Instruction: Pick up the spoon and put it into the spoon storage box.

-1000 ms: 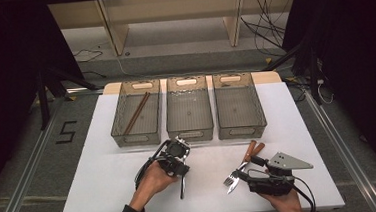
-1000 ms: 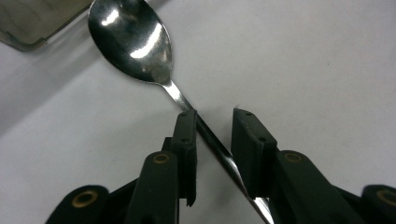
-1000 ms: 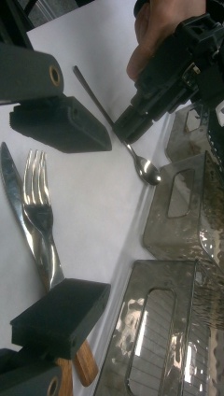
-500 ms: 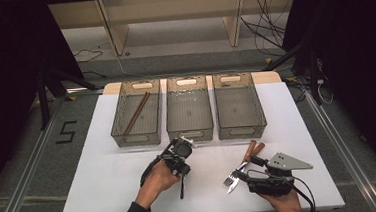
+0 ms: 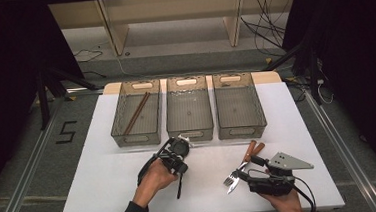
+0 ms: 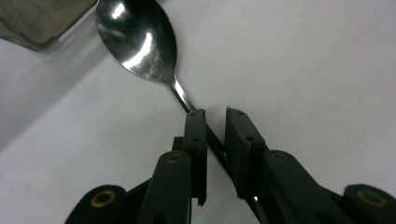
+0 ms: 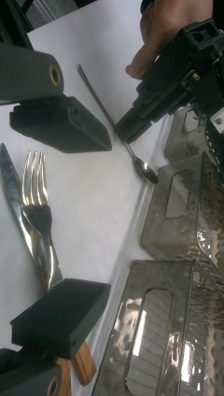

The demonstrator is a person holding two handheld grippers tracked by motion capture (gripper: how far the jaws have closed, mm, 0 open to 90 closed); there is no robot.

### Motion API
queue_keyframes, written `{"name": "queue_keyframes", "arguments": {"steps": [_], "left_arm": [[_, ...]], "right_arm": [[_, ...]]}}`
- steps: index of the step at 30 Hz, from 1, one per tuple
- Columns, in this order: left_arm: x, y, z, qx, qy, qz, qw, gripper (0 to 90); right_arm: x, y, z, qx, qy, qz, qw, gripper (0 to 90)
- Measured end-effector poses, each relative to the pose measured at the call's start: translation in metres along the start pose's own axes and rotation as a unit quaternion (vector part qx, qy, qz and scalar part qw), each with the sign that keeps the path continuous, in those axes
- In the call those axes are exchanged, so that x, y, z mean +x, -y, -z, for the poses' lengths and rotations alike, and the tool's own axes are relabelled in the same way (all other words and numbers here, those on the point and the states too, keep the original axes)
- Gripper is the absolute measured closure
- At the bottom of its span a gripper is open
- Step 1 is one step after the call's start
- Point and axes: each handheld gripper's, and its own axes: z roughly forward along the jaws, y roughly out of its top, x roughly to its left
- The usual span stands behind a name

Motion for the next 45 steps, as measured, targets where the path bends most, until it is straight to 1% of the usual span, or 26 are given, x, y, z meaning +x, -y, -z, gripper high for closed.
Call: {"name": "queue_keyframes", "arguments": {"steps": [3, 6, 8, 10, 13, 17, 18, 21, 23, 25, 26, 27, 31, 34, 35, 37, 38, 40, 43, 45], "left_arm": [[0.002, 0.002, 0.001, -0.006, 0.001, 0.003, 1.0000, 79.1], [0.004, 0.003, 0.001, -0.003, 0.001, 0.008, 1.0000, 79.8], [0.002, 0.001, 0.000, 0.005, -0.004, 0.001, 1.0000, 79.6], [0.001, 0.000, -0.001, 0.013, -0.008, -0.001, 0.9999, 76.5], [0.001, 0.000, -0.001, 0.017, -0.010, 0.001, 0.9998, 75.3], [-0.003, -0.002, -0.002, 0.024, -0.023, -0.010, 0.9994, 74.8], [-0.003, -0.002, -0.002, 0.024, -0.022, -0.009, 0.9994, 75.0], [0.000, -0.002, -0.001, 0.022, -0.010, -0.009, 0.9997, 78.5], [-0.001, -0.002, -0.001, 0.018, -0.010, -0.012, 0.9997, 79.2], [0.003, -0.001, 0.000, 0.018, -0.005, -0.011, 0.9998, 79.6], [0.004, 0.000, 0.001, 0.016, -0.005, -0.009, 0.9998, 80.3], [0.007, 0.002, 0.001, 0.011, -0.001, -0.001, 0.9999, 80.9], [0.010, 0.005, 0.003, 0.002, -0.001, 0.000, 1.0000, 82.7], [0.013, 0.006, 0.004, 0.004, 0.001, 0.001, 1.0000, 83.3], [0.014, 0.006, 0.004, 0.003, 0.002, 0.004, 1.0000, 83.6], [0.016, 0.007, 0.005, 0.002, 0.007, 0.003, 1.0000, 83.9], [0.016, 0.007, 0.005, -0.001, 0.005, 0.008, 1.0000, 84.1], [0.017, 0.008, 0.006, -0.005, 0.003, 0.007, 1.0000, 84.8], [0.019, 0.008, 0.007, -0.005, 0.006, 0.008, 0.9999, 85.1], [0.021, 0.009, 0.007, -0.008, 0.008, 0.013, 0.9999, 85.2]], "right_arm": [[0.000, 0.000, 0.000, 0.000, -0.001, 0.001, 1.0000, 27.0], [0.000, 0.000, 0.000, 0.001, 0.000, 0.000, 1.0000, 27.0], [0.000, 0.000, 0.000, 0.001, -0.001, 0.000, 1.0000, 27.0], [0.000, 0.000, -0.001, 0.001, -0.001, 0.001, 1.0000, 27.0], [0.000, 0.000, 0.000, 0.001, -0.001, 0.001, 1.0000, 27.0], [0.001, 0.000, 0.000, 0.002, -0.001, 0.001, 1.0000, 27.0], [0.001, 0.000, 0.000, 0.002, -0.001, 0.001, 1.0000, 27.0], [0.001, -0.001, 0.000, -0.001, -0.001, 0.001, 1.0000, 27.1], [0.001, -0.001, 0.001, -0.001, -0.001, 0.001, 1.0000, 27.0], [0.000, -0.001, 0.001, -0.002, 0.000, 0.000, 1.0000, 27.1], [0.000, -0.001, 0.001, -0.002, 0.000, 0.000, 1.0000, 27.0], [0.000, -0.001, 0.001, -0.002, 0.000, 0.001, 1.0000, 27.0], [0.000, 0.000, 0.001, -0.002, -0.001, -0.001, 1.0000, 27.1], [0.001, -0.001, 0.000, -0.002, -0.002, 0.001, 1.0000, 27.1], [0.001, -0.001, 0.000, -0.002, -0.002, 0.000, 1.0000, 27.1], [0.001, -0.001, 0.000, -0.002, -0.002, -0.001, 1.0000, 27.1], [0.000, -0.001, 0.000, -0.002, -0.002, -0.001, 1.0000, 27.1], [0.000, -0.001, 0.001, -0.003, -0.002, 0.000, 1.0000, 27.1], [0.000, -0.001, 0.001, -0.003, -0.002, -0.001, 1.0000, 27.0], [0.000, -0.001, 0.001, -0.003, -0.003, 0.000, 1.0000, 27.1]]}}
